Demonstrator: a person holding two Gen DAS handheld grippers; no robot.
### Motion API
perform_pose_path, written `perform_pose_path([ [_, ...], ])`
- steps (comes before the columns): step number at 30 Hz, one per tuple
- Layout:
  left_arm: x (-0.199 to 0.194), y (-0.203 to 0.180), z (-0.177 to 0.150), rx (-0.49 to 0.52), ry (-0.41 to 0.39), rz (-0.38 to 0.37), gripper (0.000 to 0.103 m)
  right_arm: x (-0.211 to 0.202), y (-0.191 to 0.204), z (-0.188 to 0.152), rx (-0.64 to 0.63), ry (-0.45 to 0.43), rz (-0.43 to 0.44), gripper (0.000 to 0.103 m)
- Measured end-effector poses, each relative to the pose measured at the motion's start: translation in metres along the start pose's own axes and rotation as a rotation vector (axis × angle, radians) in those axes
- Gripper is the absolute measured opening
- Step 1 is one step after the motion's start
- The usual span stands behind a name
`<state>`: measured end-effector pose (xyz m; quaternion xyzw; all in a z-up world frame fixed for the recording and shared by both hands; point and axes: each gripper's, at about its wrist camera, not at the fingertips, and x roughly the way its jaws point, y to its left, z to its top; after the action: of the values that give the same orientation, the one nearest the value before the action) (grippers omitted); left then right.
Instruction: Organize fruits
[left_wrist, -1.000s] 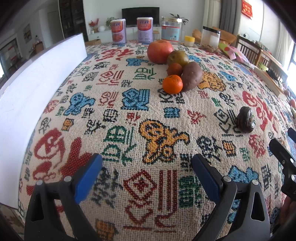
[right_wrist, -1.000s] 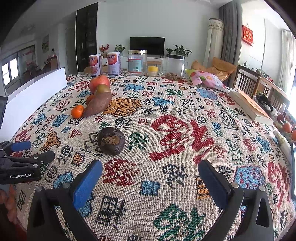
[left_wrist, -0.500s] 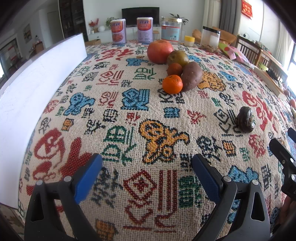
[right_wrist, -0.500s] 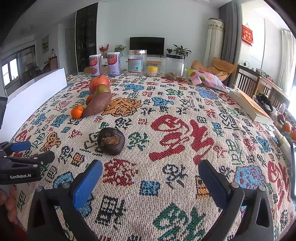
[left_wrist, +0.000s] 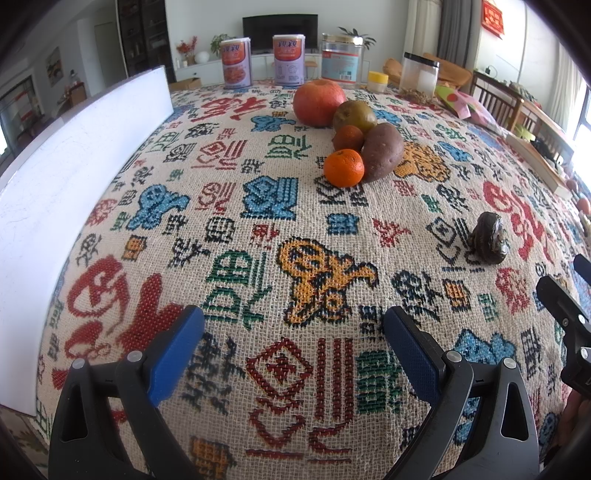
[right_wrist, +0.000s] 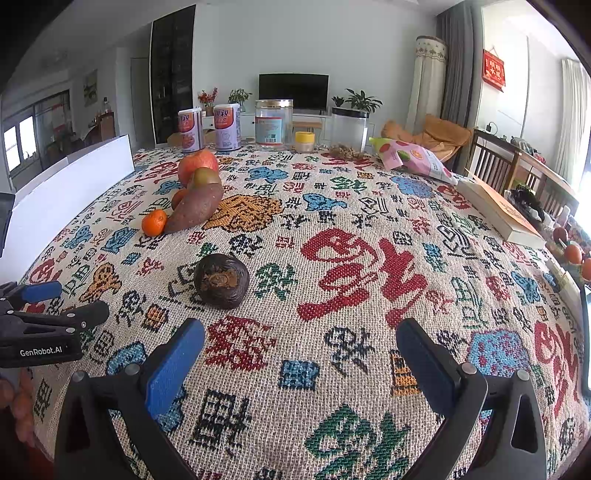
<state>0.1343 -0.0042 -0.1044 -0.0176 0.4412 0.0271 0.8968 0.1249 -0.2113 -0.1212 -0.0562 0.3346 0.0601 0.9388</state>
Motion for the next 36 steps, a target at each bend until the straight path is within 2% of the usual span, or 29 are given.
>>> perform_pose_path([
  [8,0.002,0.0,-0.001,0.013,0.01,-0.043,0.102,0.0,-0.002,0.0,0.011,0.001,0.01,0.103],
  [13,-0.001,0.01,0.005,-0.003,0.017,-0.152,0.102,0.002,-0.004,0.0,0.026,0.012,0.027,0.103],
  [16,0.004,0.019,0.023,-0.035,0.044,-0.244,0.1,0.002,-0.006,0.0,0.036,0.012,0.035,0.103],
  [18,0.006,0.022,0.038,-0.049,0.036,-0.28,0.1,0.002,-0.006,0.0,0.041,0.012,0.041,0.103],
  [22,0.016,0.013,0.066,0.02,-0.013,-0.324,0.098,0.003,-0.008,0.0,0.053,0.02,0.053,0.103],
  [24,0.028,0.005,0.076,0.06,-0.001,-0.331,0.084,0.003,-0.01,0.0,0.06,0.018,0.058,0.103],
  [25,0.035,0.001,0.081,0.074,0.014,-0.332,0.073,0.003,-0.01,-0.001,0.063,0.017,0.06,0.103],
  [28,0.052,-0.002,0.087,0.089,0.029,-0.323,0.07,0.002,-0.011,-0.001,0.069,0.017,0.065,0.103],
  [31,0.056,-0.003,0.089,0.098,-0.008,-0.319,0.068,0.002,-0.011,-0.001,0.07,0.016,0.066,0.103],
  [34,0.054,0.0,0.089,0.089,-0.018,-0.338,0.031,0.002,-0.012,-0.001,0.07,0.017,0.067,0.103],
  [36,0.049,0.005,0.086,0.083,-0.026,-0.335,0.031,0.002,-0.012,-0.001,0.071,0.017,0.067,0.103],
])
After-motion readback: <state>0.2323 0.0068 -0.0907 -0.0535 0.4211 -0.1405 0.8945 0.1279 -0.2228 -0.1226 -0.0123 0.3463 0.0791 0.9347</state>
